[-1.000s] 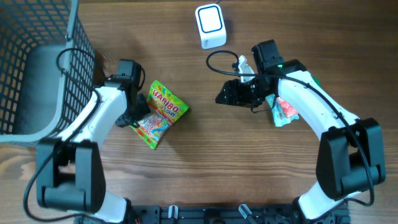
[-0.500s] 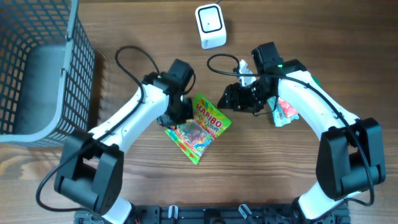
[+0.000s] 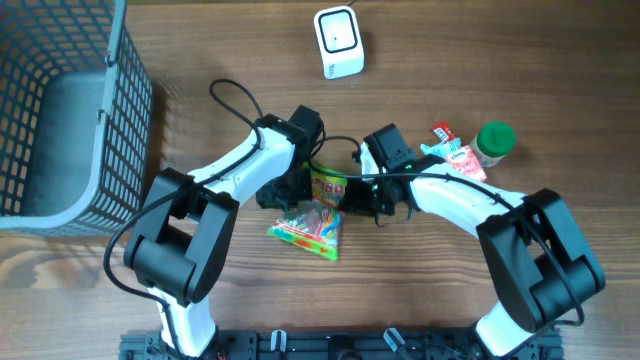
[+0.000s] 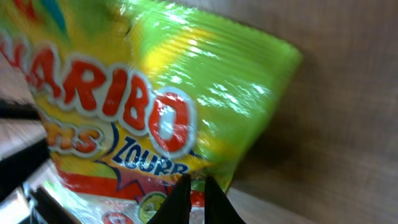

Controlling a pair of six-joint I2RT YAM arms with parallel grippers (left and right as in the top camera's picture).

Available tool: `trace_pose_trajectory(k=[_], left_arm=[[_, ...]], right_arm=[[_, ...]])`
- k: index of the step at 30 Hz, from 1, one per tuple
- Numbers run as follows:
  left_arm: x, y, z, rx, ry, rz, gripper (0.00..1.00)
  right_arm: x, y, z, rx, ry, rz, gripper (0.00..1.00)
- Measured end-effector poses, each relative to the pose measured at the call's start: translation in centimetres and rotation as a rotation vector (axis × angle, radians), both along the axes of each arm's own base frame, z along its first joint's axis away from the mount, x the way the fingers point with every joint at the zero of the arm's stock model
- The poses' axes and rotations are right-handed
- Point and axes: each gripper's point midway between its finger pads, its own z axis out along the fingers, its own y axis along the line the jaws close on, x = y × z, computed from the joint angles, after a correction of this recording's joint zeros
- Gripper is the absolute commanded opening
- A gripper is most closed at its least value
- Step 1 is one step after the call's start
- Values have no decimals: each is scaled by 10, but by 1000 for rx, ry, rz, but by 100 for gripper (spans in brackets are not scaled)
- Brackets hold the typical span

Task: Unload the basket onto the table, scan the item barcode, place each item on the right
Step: 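Reach both grippers toward the green Haribo bag at centre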

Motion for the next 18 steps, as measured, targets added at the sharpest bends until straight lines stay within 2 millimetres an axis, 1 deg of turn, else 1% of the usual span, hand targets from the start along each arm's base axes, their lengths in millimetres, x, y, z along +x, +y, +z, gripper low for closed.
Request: trace_pose_trajectory(k=[1,2,4,5,6,7,8,9,10,11,12,13,15,18], left_arm=[[-2,1,0,4,9,-12,4],[-4,4,1,13,17,-19,4],[-10,21,8,74,56,-19,4],[-7,27,12,86,55,-7,4],[3,36,24,85,36,23,4],[15,42,39,52,-9,62,4],[20,44,49,17,-32,85,4],[24,42,60,-39,-51,99,4],[26,37,64,-97,-55,84,4],[28,21,67,-199,-52,40,4],[29,10,68,-267,-52,7,4],[38,-4,71,-341,-83,-27,4],[45,-19,75,-427,-109,-63,4],[47,-29,69,-480,-94,-78,4]], right_arm=[[6,1,1,6,-25,-7,17],[10,4,4,19,-47,-5,23],[11,7,6,35,-55,13,31],[9,9,10,46,-50,33,38],[10,11,14,54,-55,43,44],[10,10,19,58,-55,55,49],[7,5,24,53,-46,60,45],[7,2,30,55,-53,64,37],[5,-2,32,48,-38,58,29],[0,-4,34,50,-17,61,15],[-4,-1,36,72,0,73,4],[-7,7,43,131,7,97,4],[-12,21,55,228,24,128,4],[-16,38,64,282,14,158,4]])
